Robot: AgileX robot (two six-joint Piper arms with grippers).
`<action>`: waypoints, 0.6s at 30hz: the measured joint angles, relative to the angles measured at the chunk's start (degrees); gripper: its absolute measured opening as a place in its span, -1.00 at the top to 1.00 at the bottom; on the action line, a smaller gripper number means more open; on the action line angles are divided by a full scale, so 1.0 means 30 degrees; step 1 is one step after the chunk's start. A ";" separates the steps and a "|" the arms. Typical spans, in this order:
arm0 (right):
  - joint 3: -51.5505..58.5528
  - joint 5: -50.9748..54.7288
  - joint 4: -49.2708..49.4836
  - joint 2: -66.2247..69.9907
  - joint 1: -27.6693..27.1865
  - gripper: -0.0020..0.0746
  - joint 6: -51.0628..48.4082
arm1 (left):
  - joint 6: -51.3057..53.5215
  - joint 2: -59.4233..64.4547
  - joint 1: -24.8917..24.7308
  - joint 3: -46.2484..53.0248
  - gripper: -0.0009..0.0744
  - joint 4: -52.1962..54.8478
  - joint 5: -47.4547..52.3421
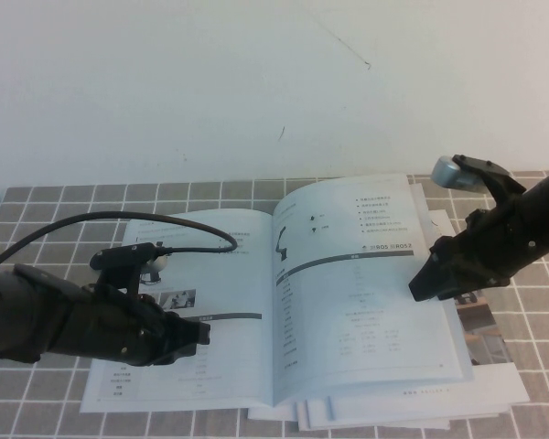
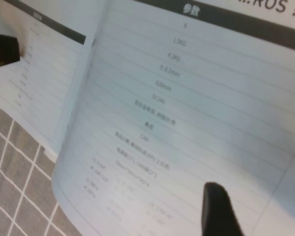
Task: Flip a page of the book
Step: Open the closed book
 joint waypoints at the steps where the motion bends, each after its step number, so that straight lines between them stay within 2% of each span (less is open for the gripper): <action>1: 0.0000 0.0030 -0.0087 0.0000 0.0000 0.02 0.0000 | 0.0000 0.0000 0.0000 0.0000 0.99 0.0000 0.0000; 18: 0.0000 0.0288 0.0288 0.1241 -0.0038 0.02 -0.0122 | 0.0000 0.0000 0.0000 0.0000 0.99 0.0000 0.0000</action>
